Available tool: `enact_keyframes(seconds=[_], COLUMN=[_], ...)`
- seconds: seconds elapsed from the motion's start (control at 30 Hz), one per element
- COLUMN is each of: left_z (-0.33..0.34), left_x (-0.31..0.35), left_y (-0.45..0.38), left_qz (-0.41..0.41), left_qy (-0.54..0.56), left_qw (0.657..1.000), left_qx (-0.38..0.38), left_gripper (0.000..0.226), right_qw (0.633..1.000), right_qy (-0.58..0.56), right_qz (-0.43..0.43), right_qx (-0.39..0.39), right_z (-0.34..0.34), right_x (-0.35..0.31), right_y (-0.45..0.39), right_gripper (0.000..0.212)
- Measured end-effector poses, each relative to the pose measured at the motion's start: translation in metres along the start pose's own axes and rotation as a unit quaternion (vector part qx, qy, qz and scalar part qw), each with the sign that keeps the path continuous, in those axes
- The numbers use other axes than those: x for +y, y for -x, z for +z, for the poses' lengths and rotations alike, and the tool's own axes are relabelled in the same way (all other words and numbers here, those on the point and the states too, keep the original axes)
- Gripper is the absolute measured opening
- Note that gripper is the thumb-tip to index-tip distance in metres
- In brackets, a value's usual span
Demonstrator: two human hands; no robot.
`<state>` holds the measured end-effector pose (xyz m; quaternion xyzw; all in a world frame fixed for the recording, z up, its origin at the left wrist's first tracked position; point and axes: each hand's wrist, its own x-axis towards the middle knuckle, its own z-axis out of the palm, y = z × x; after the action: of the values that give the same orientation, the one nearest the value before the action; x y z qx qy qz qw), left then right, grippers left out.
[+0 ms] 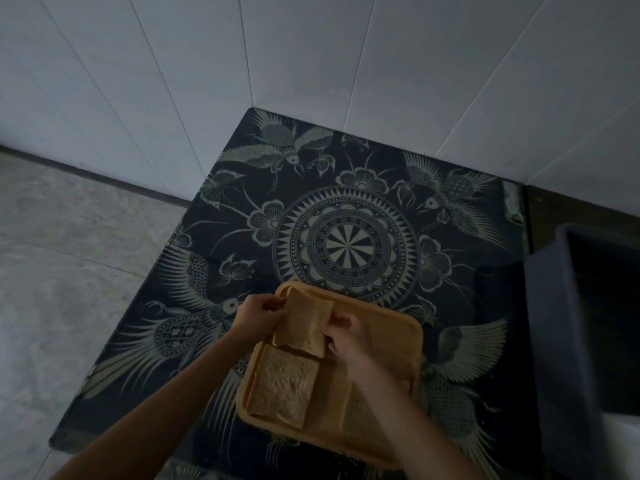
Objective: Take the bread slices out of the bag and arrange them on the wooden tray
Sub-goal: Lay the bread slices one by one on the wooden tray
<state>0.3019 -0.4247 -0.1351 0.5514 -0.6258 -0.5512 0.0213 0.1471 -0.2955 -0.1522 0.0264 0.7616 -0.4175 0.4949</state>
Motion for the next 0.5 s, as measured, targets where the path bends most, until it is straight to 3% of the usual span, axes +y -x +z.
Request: enact_keyframes(seconds=[0.3,0.5], left_z=[-0.003,0.002], left_x=[0.0,-0.002], left_y=[-0.003,-0.003], left_qz=[0.047,0.092], left_qy=[-0.077,-0.135], left_qw=[0.995,0.983], left_qx=[0.04,0.089], left_gripper=[0.025,0.024], right_qw=[1.0,0.999], right_qy=[-0.024,0.03], right_qz=[0.011,-0.044], right_qx=[-0.013,0.002], right_z=[0.001,0.002], right_x=[0.007,0.012], right_y=[-0.009,-0.008], right_gripper=[0.025,0.025])
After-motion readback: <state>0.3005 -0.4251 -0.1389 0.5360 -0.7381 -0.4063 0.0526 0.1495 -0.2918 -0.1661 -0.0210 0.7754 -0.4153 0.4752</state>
